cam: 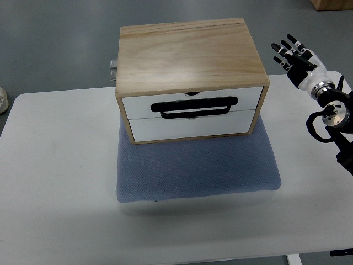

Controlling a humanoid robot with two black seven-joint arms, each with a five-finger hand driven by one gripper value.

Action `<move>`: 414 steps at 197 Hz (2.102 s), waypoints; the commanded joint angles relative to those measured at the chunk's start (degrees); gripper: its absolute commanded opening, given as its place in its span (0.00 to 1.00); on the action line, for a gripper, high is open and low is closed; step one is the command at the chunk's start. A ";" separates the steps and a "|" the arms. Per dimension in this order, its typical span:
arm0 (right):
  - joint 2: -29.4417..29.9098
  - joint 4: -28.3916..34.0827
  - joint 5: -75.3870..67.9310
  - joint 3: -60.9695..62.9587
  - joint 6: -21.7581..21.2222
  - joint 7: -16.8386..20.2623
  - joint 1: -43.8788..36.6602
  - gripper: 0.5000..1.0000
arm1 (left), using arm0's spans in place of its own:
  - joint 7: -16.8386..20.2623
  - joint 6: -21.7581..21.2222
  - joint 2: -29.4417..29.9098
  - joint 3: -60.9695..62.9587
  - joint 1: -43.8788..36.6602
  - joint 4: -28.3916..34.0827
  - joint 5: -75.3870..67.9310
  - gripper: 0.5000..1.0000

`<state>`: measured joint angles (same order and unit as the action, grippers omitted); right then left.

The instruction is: Open wood drawer with right hand

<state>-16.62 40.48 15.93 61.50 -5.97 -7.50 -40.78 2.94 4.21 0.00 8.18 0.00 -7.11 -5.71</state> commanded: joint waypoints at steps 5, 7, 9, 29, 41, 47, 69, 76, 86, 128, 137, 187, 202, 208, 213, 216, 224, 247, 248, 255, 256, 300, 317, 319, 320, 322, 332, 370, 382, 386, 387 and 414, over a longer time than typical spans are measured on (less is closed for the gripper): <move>-0.08 0.04 -0.02 -0.07 -0.18 -0.06 0.09 0.89 | 0.05 0.00 0.00 0.00 0.00 -0.01 -0.01 1.00; -0.17 -0.05 -0.02 -0.07 -0.27 0.03 0.09 0.89 | 0.05 0.00 0.00 0.00 0.00 -0.01 -0.01 1.00; -0.17 -0.05 -0.02 -0.07 -0.36 0.03 0.09 0.89 | 0.05 0.00 0.00 0.00 0.00 -0.01 -0.01 1.00; -0.34 -0.13 0.06 -0.42 -0.80 0.12 0.00 0.89 | -0.04 0.00 0.00 0.00 0.00 -0.01 -0.01 1.00; -0.43 -0.05 -0.02 -0.60 -0.80 0.12 0.00 0.89 | 0.05 0.00 0.00 0.00 0.00 -0.01 -0.01 1.00; -0.52 -0.05 -0.02 -0.68 -0.80 0.12 0.00 0.89 | -0.04 0.00 0.00 0.00 0.00 -0.01 -0.01 1.00; -0.96 -0.05 -0.02 -0.95 -0.88 0.21 0.00 0.89 | 0.05 0.00 0.00 0.00 0.00 -0.01 -0.01 1.00; -1.05 -0.05 -0.02 -1.04 -0.88 0.21 0.00 0.89 | 0.05 0.00 0.00 0.00 0.00 -0.01 -0.01 1.00; -1.13 -0.05 0.06 -1.04 -0.88 0.12 -0.09 0.89 | 0.05 0.00 0.00 0.00 0.00 -0.01 -0.01 1.00; -1.92 -0.05 0.06 -0.68 -0.80 0.21 -0.26 0.89 | 0.05 0.00 0.00 0.00 0.00 -0.01 -0.01 1.00; -2.19 -0.05 0.06 -0.68 -0.80 0.21 -0.44 0.89 | 0.05 0.00 0.00 0.00 0.00 -0.01 -0.01 1.00; -6.76 -0.22 -0.46 -3.41 -0.88 0.38 -4.30 0.89 | 0.05 0.00 0.00 0.00 0.00 -0.01 -0.01 1.00; -8.78 -0.22 -0.64 -5.95 -0.88 0.21 -6.15 0.89 | 0.05 0.00 0.00 0.00 0.00 -0.01 -0.01 1.00; -9.57 -0.22 -0.73 -7.01 -0.97 0.12 -6.85 0.89 | -0.04 0.00 0.00 0.00 0.00 -0.01 -0.01 1.00; -10.01 -0.13 -0.64 -7.62 -0.97 0.12 -7.29 0.89 | 0.05 0.00 0.00 0.00 0.00 -0.01 -0.01 1.00; -10.19 -0.13 -0.73 -7.89 -0.97 0.12 -7.64 0.89 | 0.05 0.00 0.00 0.00 0.00 -0.01 -0.01 1.00; -10.98 -0.13 -0.73 -9.12 -0.97 0.12 -8.70 0.89 | 0.05 0.00 0.00 0.00 0.00 -0.01 -0.01 1.00; -12.73 -0.05 -0.73 -13.42 -1.06 0.12 -11.51 0.89 | 0.05 0.00 0.00 0.00 0.00 -0.01 -0.01 1.00; -12.74 -0.05 -0.73 -13.43 -1.06 0.12 -11.51 0.89 | 0.05 0.00 0.00 0.00 0.00 -0.01 -0.01 1.00; -13.53 0.04 -0.73 -15.19 -1.15 0.12 -12.57 0.89 | 0.05 0.00 0.00 0.00 0.00 -0.01 -0.01 1.00; -13.79 0.04 -0.73 -15.79 -1.24 0.12 -13.00 0.89 | -0.04 0.00 0.00 0.00 0.00 -0.01 -0.01 1.00; -18.80 0.39 -0.73 -30.74 -10.64 0.03 -22.50 0.89 | -0.04 0.00 0.00 0.00 0.00 -0.01 -0.01 1.00; -20.03 0.92 -0.73 -35.14 -15.56 0.03 -26.63 0.89 | 0.05 0.00 0.00 0.00 0.00 -0.01 -0.01 1.00; -20.12 1.01 -0.73 -35.66 -16.27 0.03 -27.16 0.89 | 0.05 0.00 0.00 0.00 0.00 -0.01 -0.01 1.00; -20.29 1.18 -0.73 -36.19 -16.96 0.03 -27.59 0.89 | 0.05 0.00 0.00 0.00 0.00 -0.01 -0.01 1.00; -20.29 1.18 -0.73 -36.19 -16.97 0.03 -27.60 0.89 | 0.05 0.00 0.00 0.00 0.00 -0.01 -0.01 1.00; -21.17 2.06 -0.64 -38.83 -20.57 0.12 -30.23 0.89 | 0.05 0.00 0.00 0.00 0.00 -0.01 -0.01 1.00; -23.55 9.27 -0.38 -48.85 -27.87 0.47 -39.11 0.89 | 0.05 0.00 0.00 0.00 0.00 -0.01 -0.01 1.00; -24.78 12.70 -0.29 -52.36 -28.13 0.56 -42.19 0.89 | -0.04 0.00 0.00 0.00 0.00 -0.01 -0.01 1.00; -25.13 13.83 -0.29 -53.67 -28.22 0.56 -43.23 0.89 | 0.05 0.00 0.00 0.00 0.00 -0.01 -0.01 1.00; -25.13 13.84 -0.29 -53.68 -28.22 0.56 -43.24 0.89 | 0.05 0.00 0.00 0.00 0.00 -0.01 -0.01 1.00; -25.48 20.25 -0.11 -62.73 -28.22 1.00 -50.70 0.89 | 0.05 0.00 0.00 0.00 0.00 -0.01 -0.01 1.00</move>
<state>-41.86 56.29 15.68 5.17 -34.13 -6.76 -86.20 2.96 4.22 0.00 8.18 -0.01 -7.12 -5.71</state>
